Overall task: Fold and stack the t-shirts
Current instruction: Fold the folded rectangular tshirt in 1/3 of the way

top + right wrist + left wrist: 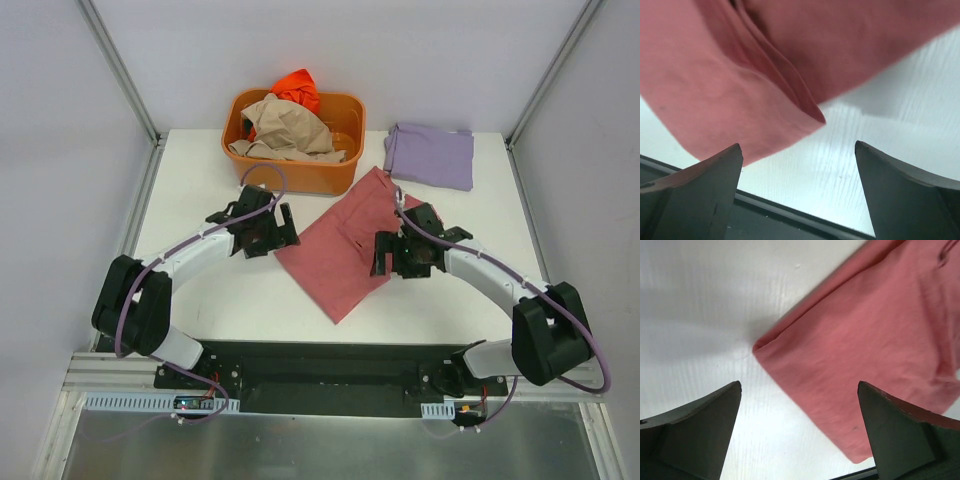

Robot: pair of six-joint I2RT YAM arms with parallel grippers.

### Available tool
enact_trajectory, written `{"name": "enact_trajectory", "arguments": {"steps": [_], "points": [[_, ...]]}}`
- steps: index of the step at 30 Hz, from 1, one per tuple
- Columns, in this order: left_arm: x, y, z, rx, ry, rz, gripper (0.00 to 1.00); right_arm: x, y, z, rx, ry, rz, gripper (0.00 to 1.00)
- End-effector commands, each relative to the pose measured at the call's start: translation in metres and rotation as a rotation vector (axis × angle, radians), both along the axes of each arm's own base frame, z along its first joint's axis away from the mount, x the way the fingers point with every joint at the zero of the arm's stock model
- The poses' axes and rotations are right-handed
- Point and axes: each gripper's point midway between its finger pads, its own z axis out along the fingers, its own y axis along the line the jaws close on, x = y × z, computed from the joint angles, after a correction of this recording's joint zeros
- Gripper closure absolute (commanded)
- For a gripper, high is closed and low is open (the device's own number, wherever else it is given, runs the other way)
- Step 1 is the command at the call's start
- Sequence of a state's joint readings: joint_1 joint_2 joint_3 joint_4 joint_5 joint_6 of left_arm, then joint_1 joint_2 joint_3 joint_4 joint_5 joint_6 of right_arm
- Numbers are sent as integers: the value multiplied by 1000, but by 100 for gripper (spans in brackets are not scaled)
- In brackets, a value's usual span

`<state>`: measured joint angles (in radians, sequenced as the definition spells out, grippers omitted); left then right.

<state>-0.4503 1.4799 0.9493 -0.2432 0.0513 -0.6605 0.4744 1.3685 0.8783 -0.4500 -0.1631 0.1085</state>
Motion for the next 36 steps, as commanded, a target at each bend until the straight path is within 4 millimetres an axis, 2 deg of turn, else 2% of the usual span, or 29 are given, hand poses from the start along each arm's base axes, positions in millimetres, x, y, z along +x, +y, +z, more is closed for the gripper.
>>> {"name": "enact_trajectory", "arguments": {"steps": [1,5,9,11,18,21,26,29,36], "points": [[-17,11,-24,41,81,19,1,-6,-5,-12,46,67,-251,4],[-20,13,-31,49,101,32,1,0,17,-13,203,71,-305,4],[-19,15,-33,59,103,42,1,9,22,-15,231,57,-334,1],[-19,17,-33,65,102,47,1,13,25,-15,247,54,-340,8],[-18,21,-32,69,95,58,1,28,41,-9,317,44,-323,45],[-19,22,-30,68,90,62,1,35,46,-3,331,9,-287,72],[-19,26,-30,67,94,74,1,47,45,10,281,-120,-144,91],[-19,27,-31,66,95,78,1,51,35,4,211,-193,-82,91],[-18,29,-34,72,107,86,1,55,24,-39,160,-146,-90,87]]}}
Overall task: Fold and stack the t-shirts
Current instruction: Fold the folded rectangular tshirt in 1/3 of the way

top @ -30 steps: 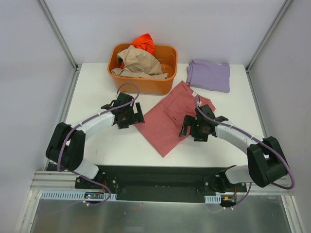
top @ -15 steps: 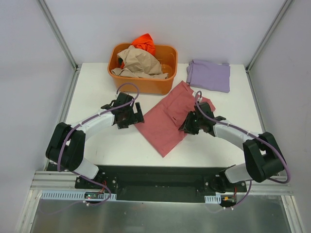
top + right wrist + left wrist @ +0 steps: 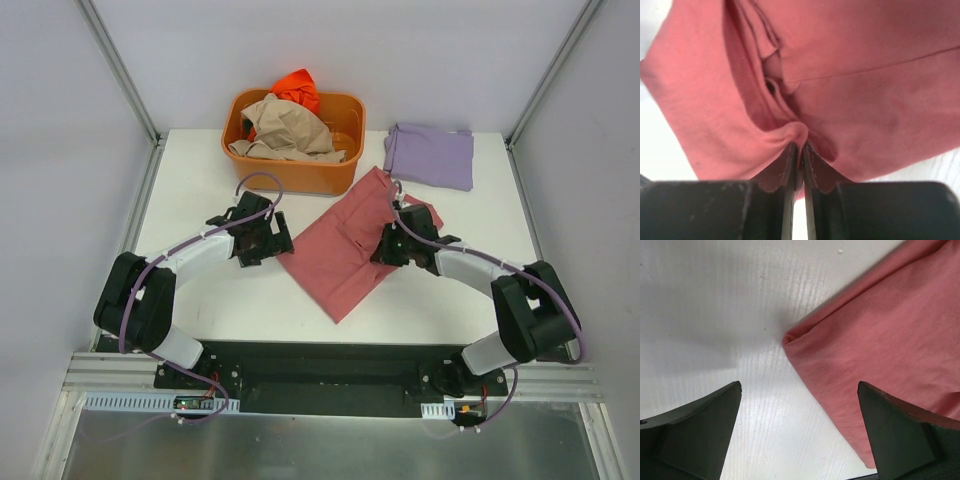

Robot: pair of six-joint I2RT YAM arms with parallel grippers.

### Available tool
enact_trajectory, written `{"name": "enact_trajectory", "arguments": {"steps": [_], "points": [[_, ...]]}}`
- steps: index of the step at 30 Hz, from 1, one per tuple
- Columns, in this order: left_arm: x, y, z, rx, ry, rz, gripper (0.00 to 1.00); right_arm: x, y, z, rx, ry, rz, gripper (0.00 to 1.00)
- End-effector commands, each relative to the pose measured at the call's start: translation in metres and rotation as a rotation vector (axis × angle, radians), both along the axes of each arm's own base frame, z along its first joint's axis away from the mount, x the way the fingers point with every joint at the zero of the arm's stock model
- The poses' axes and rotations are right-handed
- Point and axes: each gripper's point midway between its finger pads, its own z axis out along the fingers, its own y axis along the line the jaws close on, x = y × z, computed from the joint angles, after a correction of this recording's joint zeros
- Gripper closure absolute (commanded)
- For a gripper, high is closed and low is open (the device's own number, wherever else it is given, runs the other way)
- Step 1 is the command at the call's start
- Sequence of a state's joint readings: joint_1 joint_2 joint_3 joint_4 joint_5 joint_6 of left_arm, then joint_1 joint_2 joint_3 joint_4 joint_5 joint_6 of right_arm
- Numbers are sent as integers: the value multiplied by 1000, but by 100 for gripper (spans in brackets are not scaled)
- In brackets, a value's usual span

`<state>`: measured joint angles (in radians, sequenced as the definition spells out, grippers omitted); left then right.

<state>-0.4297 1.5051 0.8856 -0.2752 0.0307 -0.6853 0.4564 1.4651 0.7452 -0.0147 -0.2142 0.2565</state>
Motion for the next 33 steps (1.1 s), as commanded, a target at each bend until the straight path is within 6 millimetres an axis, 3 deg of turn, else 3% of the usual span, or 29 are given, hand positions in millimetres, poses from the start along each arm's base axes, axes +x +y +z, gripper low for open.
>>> {"name": "enact_trajectory", "arguments": {"steps": [1,6,11,13,20,22,26,33], "points": [[1,9,0,19,1,33,1,14,-8,-20,-35,-34,4,84],[1,11,-1,20,11,43,1,14,-18,-25,-81,-16,-41,58],[3,9,-1,19,13,47,3,14,-43,-12,-193,-51,-91,34],[4,9,-1,15,14,48,3,14,-46,2,-212,-79,-80,27],[2,1,0,-20,32,33,4,14,-41,76,-127,-289,-22,10],[1,-1,-2,-31,44,32,5,6,-30,89,-66,-324,45,4],[3,-11,-5,-67,63,14,11,-34,14,97,47,-363,354,4],[10,-13,-15,-61,85,36,25,-104,75,68,52,-286,735,4]]}}
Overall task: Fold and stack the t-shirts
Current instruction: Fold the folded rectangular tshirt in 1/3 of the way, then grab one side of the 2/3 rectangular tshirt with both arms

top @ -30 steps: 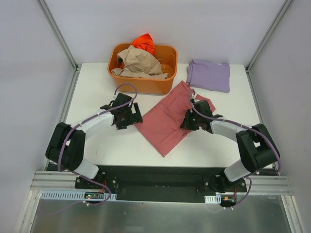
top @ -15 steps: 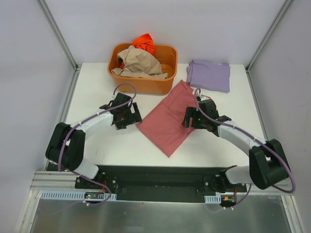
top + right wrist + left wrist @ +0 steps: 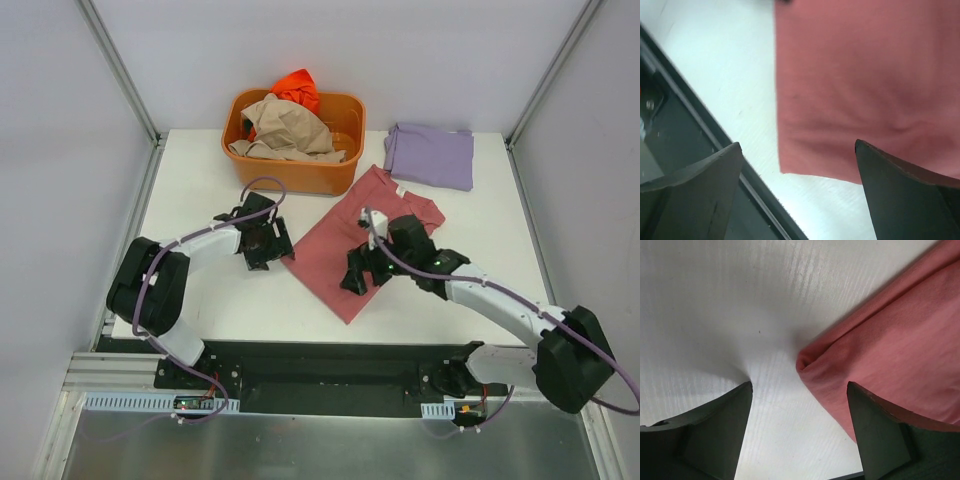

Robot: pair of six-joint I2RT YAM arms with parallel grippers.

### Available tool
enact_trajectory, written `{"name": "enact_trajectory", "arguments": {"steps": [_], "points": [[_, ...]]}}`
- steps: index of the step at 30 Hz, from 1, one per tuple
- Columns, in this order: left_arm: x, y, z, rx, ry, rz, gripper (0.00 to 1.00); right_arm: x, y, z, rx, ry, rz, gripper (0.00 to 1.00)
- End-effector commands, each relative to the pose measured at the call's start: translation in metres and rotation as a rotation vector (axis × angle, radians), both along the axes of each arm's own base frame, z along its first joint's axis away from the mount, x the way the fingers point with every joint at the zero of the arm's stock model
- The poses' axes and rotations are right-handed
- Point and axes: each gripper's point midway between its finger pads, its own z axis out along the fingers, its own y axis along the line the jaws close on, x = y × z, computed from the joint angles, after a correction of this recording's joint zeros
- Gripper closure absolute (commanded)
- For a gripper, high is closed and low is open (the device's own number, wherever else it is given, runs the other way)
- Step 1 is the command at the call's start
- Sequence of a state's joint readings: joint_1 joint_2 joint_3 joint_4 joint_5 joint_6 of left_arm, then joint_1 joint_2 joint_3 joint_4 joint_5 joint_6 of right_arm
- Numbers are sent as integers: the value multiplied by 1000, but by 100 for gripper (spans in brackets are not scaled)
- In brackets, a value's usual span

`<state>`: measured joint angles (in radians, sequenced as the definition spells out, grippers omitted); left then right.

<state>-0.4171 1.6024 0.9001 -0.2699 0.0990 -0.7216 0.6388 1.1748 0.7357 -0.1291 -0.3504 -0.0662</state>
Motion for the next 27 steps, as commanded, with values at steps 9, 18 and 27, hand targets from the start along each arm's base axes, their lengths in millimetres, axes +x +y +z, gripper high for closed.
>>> {"name": "enact_trajectory", "arguments": {"steps": [9,18,27], "points": [[18,-5,-13,13,28,34,48,-64,46,-58,-408,7,403,1],[19,-2,-20,32,41,42,85,-76,29,-100,-571,111,400,24],[14,9,-20,68,27,69,100,-70,4,-121,-804,56,345,52]]}}
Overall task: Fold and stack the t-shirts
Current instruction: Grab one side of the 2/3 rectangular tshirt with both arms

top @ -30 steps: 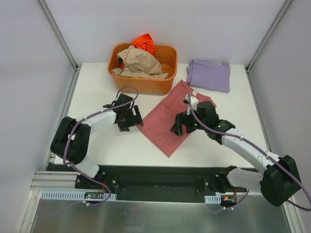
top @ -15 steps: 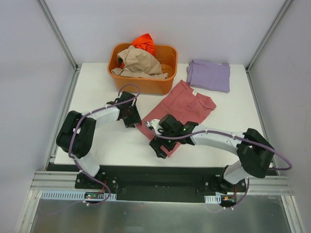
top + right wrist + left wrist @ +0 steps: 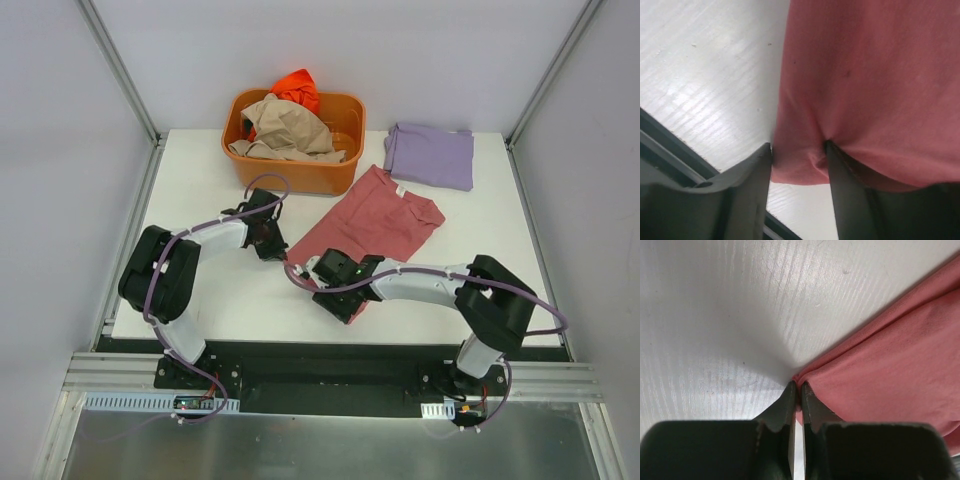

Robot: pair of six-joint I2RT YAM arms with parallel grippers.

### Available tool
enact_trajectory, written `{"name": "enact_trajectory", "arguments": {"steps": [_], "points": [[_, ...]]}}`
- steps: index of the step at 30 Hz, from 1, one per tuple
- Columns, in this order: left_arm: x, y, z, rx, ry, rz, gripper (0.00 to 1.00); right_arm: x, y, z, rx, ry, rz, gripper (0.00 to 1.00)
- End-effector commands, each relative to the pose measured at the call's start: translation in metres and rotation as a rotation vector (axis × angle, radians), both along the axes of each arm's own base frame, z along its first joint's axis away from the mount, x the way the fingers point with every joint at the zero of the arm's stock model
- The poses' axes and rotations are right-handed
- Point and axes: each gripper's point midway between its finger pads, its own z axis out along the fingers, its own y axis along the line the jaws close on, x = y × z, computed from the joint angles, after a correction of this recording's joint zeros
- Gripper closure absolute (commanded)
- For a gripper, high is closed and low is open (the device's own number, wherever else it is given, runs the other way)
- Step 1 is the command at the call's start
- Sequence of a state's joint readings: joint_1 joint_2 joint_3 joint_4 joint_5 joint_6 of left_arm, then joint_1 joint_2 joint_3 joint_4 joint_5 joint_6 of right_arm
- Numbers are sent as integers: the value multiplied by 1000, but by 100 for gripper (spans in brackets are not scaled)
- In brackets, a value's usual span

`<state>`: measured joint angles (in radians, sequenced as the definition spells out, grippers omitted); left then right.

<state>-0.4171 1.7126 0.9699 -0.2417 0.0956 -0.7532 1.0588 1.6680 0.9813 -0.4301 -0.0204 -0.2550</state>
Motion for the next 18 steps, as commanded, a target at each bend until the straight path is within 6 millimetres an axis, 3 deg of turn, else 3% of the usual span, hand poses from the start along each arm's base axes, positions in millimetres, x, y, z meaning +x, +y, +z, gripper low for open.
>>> {"name": "enact_trajectory", "arguments": {"steps": [1,6,10,18], "points": [[-7,21,-8,80,4,43,100,-5,-26,-12,-177,-45,-5,56],[-14,26,4,73,-24,55,100,-19,-10,-5,-157,-69,59,75],[-26,41,20,102,-60,91,100,-51,32,15,76,48,175,88],[-61,109,66,247,-229,284,100,-99,94,90,475,251,372,87]]}}
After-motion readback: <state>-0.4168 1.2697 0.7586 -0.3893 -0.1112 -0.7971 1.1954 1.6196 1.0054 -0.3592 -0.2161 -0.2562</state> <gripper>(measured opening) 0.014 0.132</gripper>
